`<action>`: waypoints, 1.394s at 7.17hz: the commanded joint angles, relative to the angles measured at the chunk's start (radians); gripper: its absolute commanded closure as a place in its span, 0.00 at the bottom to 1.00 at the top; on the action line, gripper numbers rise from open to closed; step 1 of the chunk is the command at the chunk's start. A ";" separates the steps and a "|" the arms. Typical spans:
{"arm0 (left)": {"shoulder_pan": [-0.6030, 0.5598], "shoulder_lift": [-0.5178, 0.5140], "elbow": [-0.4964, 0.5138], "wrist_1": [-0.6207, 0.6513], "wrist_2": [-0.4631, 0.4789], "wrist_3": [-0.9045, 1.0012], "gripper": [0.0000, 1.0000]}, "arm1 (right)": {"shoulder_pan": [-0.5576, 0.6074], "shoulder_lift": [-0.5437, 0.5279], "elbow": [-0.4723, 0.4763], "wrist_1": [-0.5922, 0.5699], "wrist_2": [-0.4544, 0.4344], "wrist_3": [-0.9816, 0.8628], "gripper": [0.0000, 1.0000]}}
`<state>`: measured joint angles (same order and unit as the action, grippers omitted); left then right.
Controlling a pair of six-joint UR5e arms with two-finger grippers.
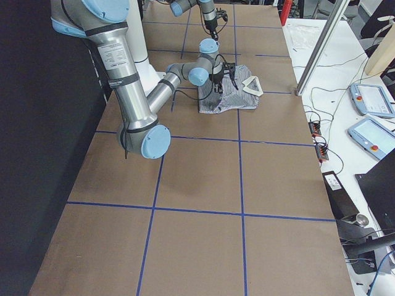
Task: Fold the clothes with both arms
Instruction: 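Lift the hem with both grippers and fold it toward the collar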
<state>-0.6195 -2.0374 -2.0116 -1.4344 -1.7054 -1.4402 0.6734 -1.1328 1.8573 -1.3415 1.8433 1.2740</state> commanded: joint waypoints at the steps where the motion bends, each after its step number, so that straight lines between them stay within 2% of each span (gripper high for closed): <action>1: -0.057 -0.018 0.214 -0.247 0.001 0.021 1.00 | 0.046 0.086 -0.213 0.143 -0.003 -0.002 1.00; 2: -0.080 -0.018 0.303 -0.352 0.001 0.021 1.00 | 0.069 0.119 -0.315 0.244 -0.001 -0.001 1.00; 4: -0.118 -0.039 0.388 -0.424 0.001 0.023 1.00 | 0.087 0.227 -0.480 0.266 0.002 -0.002 1.00; 5: -0.132 -0.090 0.451 -0.426 0.001 0.027 1.00 | 0.101 0.266 -0.536 0.266 0.002 -0.002 1.00; 7: -0.137 -0.124 0.505 -0.441 0.003 0.027 1.00 | 0.127 0.292 -0.617 0.319 0.002 -0.002 1.00; 8: -0.140 -0.124 0.557 -0.502 0.004 0.027 1.00 | 0.136 0.307 -0.662 0.346 0.002 -0.002 1.00; 10: -0.144 -0.124 0.611 -0.555 0.006 0.027 1.00 | 0.149 0.314 -0.670 0.346 0.002 -0.004 1.00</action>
<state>-0.7617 -2.1605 -1.4332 -1.9584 -1.7005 -1.4128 0.8137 -0.8240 1.1987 -1.0012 1.8460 1.2713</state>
